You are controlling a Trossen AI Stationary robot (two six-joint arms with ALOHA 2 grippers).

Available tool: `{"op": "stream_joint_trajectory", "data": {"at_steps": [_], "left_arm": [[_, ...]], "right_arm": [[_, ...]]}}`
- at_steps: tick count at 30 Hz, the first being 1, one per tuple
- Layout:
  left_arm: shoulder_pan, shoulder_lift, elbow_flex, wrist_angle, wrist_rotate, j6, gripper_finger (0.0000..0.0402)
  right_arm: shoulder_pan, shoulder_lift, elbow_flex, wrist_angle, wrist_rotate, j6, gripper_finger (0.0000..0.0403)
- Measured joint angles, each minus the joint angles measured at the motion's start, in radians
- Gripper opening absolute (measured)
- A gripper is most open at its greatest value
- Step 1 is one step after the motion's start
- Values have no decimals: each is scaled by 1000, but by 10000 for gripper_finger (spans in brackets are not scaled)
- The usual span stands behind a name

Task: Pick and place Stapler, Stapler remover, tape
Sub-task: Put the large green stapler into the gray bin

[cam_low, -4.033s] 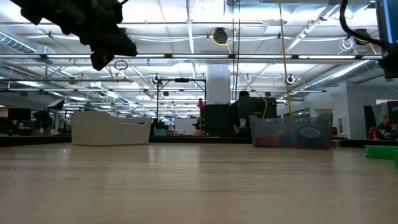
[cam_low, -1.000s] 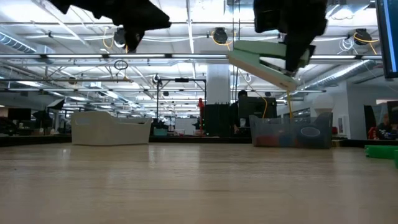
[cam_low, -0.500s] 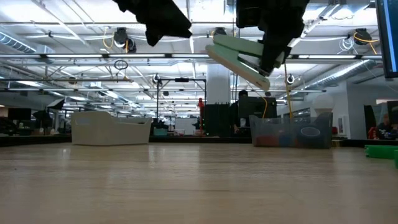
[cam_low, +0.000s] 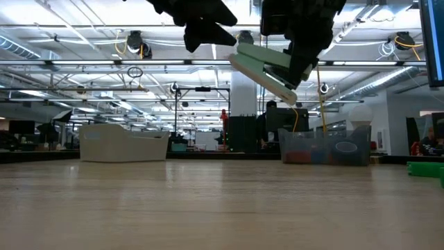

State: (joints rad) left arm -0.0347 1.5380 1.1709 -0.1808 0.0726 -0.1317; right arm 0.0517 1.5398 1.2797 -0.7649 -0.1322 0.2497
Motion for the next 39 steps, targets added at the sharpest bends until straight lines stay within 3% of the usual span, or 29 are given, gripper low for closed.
{"op": "stream_joint_trajectory", "data": {"at_steps": [11,30,39], "left_arm": [[30,0,0,5,6,30,209],[26,1,-3,-24,40,17,209],[26,67,-2,-22,84,-5,209]], "right_arm": [[-3,0,0,10,-7,-27,115],[-36,111,1,80,-160,-12,115],[-37,110,45,96,-162,-5,115]]}}
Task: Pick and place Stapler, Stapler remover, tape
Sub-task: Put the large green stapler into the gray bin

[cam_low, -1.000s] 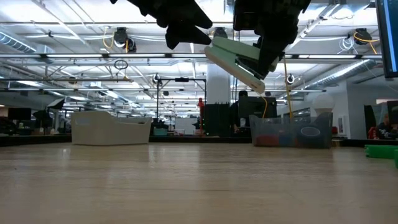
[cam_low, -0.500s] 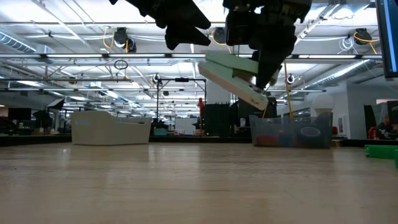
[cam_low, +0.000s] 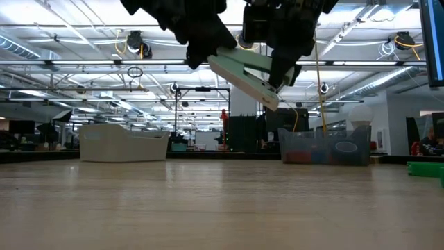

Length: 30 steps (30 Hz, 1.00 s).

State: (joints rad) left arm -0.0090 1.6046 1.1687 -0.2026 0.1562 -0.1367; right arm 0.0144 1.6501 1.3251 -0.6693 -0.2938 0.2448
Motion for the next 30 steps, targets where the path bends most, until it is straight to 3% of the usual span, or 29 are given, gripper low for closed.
{"op": "stream_joint_trajectory", "data": {"at_steps": [17,30], "left_arm": [[21,38,0,24,114,-39,209],[22,115,149,-133,120,45,200]], "right_arm": [[8,0,2,18,-26,5,115],[7,0,0,-1,-48,31,115]]}}
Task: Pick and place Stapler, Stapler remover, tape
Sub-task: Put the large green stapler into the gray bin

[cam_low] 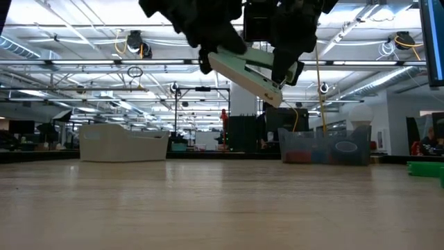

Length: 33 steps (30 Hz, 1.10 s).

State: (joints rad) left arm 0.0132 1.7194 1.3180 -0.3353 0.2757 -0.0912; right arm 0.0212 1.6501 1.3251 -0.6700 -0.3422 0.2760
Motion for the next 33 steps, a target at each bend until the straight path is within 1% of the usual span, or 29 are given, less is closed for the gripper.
{"op": "stream_joint_trajectory", "data": {"at_steps": [7,10,13,18,21,25,31,33], "left_arm": [[-1,-2,6,9,11,4,151],[-3,-2,6,10,13,2,137],[-3,-2,6,10,14,0,141],[-3,-2,6,11,20,-16,169],[-3,-2,5,11,32,-17,172],[-3,-2,5,11,37,-17,159],[-3,-2,5,11,38,-16,128],[-3,-2,5,11,38,-16,125]], "right_arm": [[0,0,0,3,0,8,115],[1,0,0,3,-1,8,115],[1,0,0,5,-2,8,115],[0,0,0,9,-1,8,115],[0,0,0,10,-1,8,115],[0,0,0,11,-3,4,115],[0,0,-1,12,-3,-2,115],[0,0,-1,12,-3,-4,115]]}}
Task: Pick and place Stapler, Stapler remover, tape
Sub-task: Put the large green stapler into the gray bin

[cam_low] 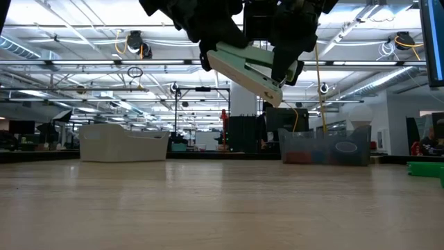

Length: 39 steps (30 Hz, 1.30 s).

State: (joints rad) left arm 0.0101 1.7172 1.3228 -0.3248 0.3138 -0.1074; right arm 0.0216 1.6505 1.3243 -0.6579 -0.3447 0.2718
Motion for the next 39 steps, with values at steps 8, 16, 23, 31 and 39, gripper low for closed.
{"op": "stream_joint_trajectory", "data": {"at_steps": [8,16,23,31,39], "left_arm": [[0,-1,-1,-1,0,0,125],[0,-1,-2,-34,0,-3,125],[-1,-6,-2,-130,-36,1,125],[22,-39,-1,-397,-237,-6,125],[60,-95,-6,-624,-409,-85,125]], "right_arm": [[0,0,0,4,0,0,115],[-1,-1,0,27,5,3,184],[-1,-1,0,6,6,2,231],[-1,-1,0,-92,16,-3,230],[0,-29,0,-128,120,0,222]]}}
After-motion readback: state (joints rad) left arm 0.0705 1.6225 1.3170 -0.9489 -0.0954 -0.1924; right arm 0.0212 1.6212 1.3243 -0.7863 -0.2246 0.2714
